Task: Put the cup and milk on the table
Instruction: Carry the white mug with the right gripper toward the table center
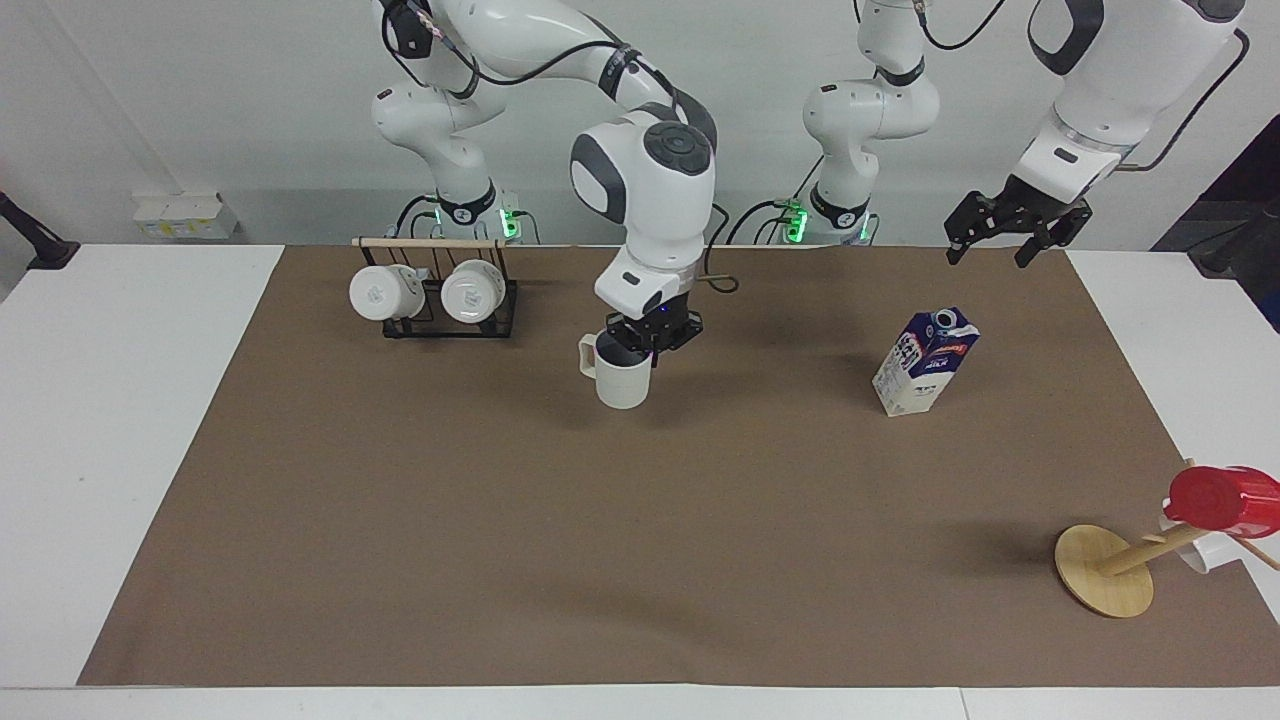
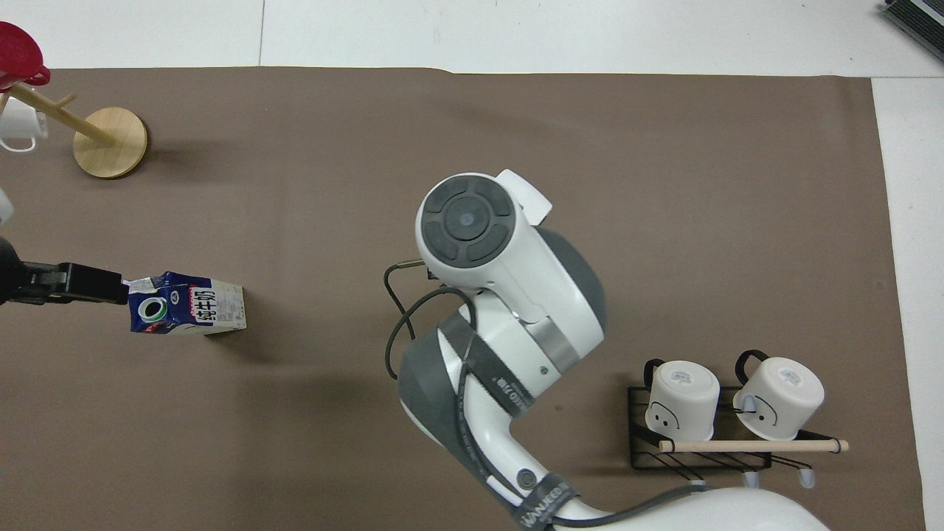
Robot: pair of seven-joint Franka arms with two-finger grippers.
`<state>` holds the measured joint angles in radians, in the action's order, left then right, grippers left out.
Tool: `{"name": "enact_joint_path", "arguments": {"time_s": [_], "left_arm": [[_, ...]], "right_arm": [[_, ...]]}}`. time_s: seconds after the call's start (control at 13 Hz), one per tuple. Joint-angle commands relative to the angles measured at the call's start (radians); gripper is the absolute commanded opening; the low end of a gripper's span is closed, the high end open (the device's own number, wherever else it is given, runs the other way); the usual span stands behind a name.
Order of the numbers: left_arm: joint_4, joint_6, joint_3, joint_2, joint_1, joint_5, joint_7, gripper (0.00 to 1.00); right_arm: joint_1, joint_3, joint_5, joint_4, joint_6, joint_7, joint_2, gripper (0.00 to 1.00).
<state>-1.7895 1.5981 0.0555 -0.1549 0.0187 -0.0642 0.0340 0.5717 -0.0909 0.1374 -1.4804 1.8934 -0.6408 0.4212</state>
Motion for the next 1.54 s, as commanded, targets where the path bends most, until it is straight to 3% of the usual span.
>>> {"name": "enact_joint_path", "arguments": {"time_s": [0.0,0.38,0.62,0.85,0.92,1.0,1.08,1.46], "left_arm": [[-0.041,0.026,0.004,-0.028,0.009,0.020,0.010,1.00],[-0.112,0.083,0.004,-0.035,0.009,0.021,0.009,1.00],[-0.224,0.205,0.004,-0.069,0.007,0.021,0.012,1.00],[-0.261,0.249,0.004,-0.069,0.006,0.040,0.014,1.00],[-0.278,0.269,0.006,-0.069,0.004,0.049,0.014,1.00],[-0.298,0.295,0.006,-0.068,0.003,0.049,0.014,1.00],[-0.318,0.322,0.006,-0.064,-0.002,0.049,0.012,1.00],[-0.392,0.431,0.006,-0.054,-0.005,0.049,0.012,1.00]], "right_arm": [[0.042,0.002,0.027,0.037,0.050,-0.083,0.071,0.00],[0.080,0.000,0.016,0.034,0.166,-0.145,0.145,0.00],[0.071,-0.001,0.011,-0.009,0.217,-0.143,0.142,0.00],[0.071,-0.001,0.013,-0.040,0.236,-0.143,0.142,0.11],[0.071,-0.001,0.013,-0.037,0.227,-0.142,0.142,0.25],[0.070,-0.001,0.016,-0.035,0.225,-0.142,0.140,0.58],[0.069,-0.001,0.018,-0.034,0.224,-0.142,0.137,1.00],[0.051,0.008,0.008,-0.020,0.196,-0.143,0.059,1.00]]}}
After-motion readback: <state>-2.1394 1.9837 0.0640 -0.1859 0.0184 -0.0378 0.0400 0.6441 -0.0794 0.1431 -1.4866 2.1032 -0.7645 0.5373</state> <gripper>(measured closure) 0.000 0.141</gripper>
